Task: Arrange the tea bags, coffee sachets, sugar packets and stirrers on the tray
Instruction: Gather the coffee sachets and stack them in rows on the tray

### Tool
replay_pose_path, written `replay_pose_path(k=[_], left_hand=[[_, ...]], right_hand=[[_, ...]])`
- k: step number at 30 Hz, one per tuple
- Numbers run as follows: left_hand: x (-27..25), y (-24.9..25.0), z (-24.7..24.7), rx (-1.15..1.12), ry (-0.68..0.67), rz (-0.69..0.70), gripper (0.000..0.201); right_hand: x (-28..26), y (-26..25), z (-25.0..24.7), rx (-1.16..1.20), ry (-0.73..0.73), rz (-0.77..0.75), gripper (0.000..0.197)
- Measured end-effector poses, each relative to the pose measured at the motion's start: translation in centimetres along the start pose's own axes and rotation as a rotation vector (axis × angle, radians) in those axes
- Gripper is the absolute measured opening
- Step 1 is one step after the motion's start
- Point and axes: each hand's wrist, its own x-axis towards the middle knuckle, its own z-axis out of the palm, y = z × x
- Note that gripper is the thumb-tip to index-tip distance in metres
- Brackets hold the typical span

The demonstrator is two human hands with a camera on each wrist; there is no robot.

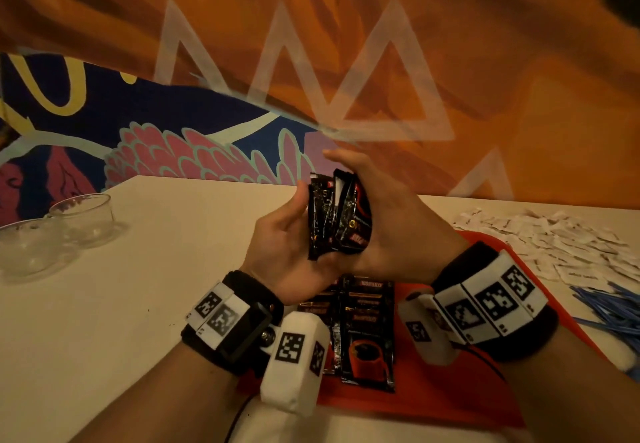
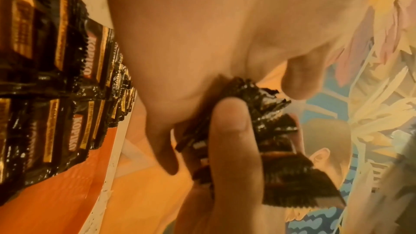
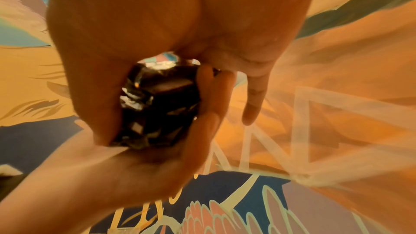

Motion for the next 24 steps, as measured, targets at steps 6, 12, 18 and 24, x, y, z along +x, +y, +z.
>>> replay_pose_path(k=[6,12,18,24], left_hand=[[0.2,-0.4,0.6,0.126,0.039,0.009,0.062],[0.4,-1.0,-0.2,0.122,-0.001,0.117,0.069],[0.3,-0.9,0.2,0.057,0.015,0.013,0.064],[-0.1,-0.5,0.0,0.045,-0.083,-0.081,0.062]], right_hand=[[0.1,0.1,0.4,-0.067,-0.044,-0.035,0.109],[0.0,-0.5,0.2,-0.149,-0.075,-0.038,0.072],[0.0,-1.3,-0.1,-0.176,-0.096,-0.009,0.074],[-0.1,-1.5,-0.1,-0.195,-0.128,0.036,0.101]])
